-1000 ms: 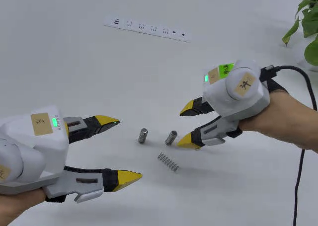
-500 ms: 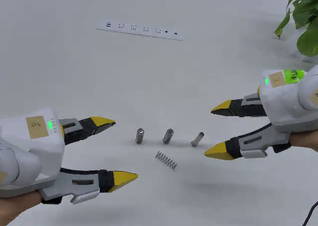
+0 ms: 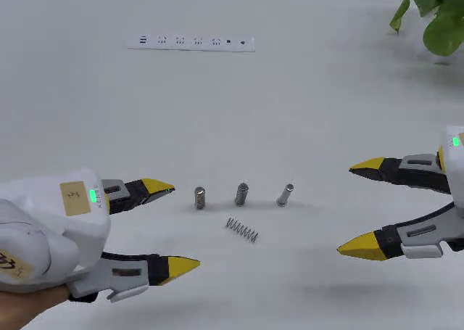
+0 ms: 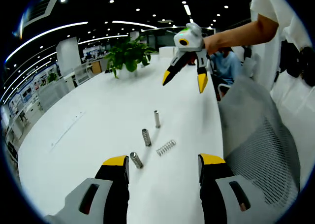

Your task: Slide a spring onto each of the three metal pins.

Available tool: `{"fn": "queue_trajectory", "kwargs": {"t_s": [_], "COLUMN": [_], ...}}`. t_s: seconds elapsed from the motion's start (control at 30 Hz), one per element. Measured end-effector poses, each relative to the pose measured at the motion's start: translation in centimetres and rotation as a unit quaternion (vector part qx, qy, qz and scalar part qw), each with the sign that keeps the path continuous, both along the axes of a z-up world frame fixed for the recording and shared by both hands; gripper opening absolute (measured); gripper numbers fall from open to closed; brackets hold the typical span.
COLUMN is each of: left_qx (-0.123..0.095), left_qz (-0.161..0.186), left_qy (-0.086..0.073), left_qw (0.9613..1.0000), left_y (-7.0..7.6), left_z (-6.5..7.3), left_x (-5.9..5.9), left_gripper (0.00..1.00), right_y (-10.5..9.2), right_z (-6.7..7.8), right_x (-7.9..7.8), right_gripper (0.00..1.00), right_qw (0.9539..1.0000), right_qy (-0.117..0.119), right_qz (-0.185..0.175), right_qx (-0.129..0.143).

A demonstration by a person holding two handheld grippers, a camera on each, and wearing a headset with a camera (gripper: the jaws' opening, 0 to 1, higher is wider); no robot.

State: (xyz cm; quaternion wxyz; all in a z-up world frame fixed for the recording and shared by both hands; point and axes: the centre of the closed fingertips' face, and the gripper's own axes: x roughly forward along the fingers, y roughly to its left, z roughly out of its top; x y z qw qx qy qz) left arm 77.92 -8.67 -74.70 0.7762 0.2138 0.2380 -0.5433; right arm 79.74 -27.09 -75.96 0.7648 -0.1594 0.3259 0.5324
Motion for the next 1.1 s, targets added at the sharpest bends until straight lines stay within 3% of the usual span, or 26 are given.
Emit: {"fn": "queue_trajectory", "kwargs": {"t_s": [0.13, 0.23, 0.33, 0.5, 0.6, 0.67, 0.7, 0.73, 0.77, 0.83, 1.0, 1.1], "left_qx": [0.031, 0.071, 0.095, 0.097, 0.113, 0.116, 0.108, 0.088, 0.087, 0.103, 0.101, 0.111], "left_qz": [-0.029, -0.059, -0.079, -0.102, -0.110, -0.107, -0.096, -0.081, -0.079, -0.084, -0.077, -0.077], "left_qy": [-0.005, -0.018, -0.022, -0.005, -0.001, 0.003, 0.004, 0.023, 0.035, 0.023, 0.026, 0.028], "left_qw": [0.9991, 0.9955, 0.9921, 0.9900, 0.9875, 0.9875, 0.9895, 0.9926, 0.9925, 0.9908, 0.9916, 0.9905], "left_y": [-0.7, -1.2, -1.9, -3.6, -4.0, -4.5, -4.9, -5.5, -5.8, -5.8, -6.7, -6.9], "left_z": [-1.2, -2.6, -3.8, -5.2, -6.5, -7.0, -6.9, -7.0, -7.2, -8.1, -8.7, -9.6], "left_x": [-0.1, 0.1, 0.3, 0.2, 0.4, 0.8, 1.1, 1.2, 1.1, 1.5, 2.1, 2.3], "left_gripper": [0.54, 0.52, 0.48, 0.44, 0.42, 0.42, 0.42, 0.40, 0.38, 0.34, 0.35, 0.33], "right_y": [-0.4, -1.0, -1.3, -1.7, -2.1, -2.3, -2.4, -2.5, -2.5, -2.6, -3.0, -3.3], "right_z": [-0.1, -0.6, -0.7, -1.2, -1.6, -1.8, -1.9, -2.0, -1.9, -1.9, -2.0, -2.2], "right_x": [-0.7, -1.0, -1.0, -1.6, -1.9, -2.0, -2.0, -2.0, -2.0, -2.0, -2.3, -2.3], "right_gripper": [0.84, 0.85, 0.85, 0.86, 0.86, 0.86, 0.85, 0.85, 0.85, 0.85, 0.83, 0.83], "right_qw": [0.9999, 0.9998, 0.9991, 0.9984, 0.9980, 0.9978, 0.9978, 0.9976, 0.9974, 0.9968, 0.9964, 0.9959], "right_qy": [-0.004, -0.006, -0.004, -0.005, -0.001, -0.001, -0.001, -0.002, -0.002, -0.003, -0.002, 0.000], "right_qz": [-0.002, -0.007, -0.025, -0.032, -0.038, -0.041, -0.043, -0.045, -0.048, -0.053, -0.059, -0.066], "right_qx": [0.016, 0.019, 0.034, 0.045, 0.051, 0.052, 0.051, 0.052, 0.055, 0.060, 0.060, 0.062]}}
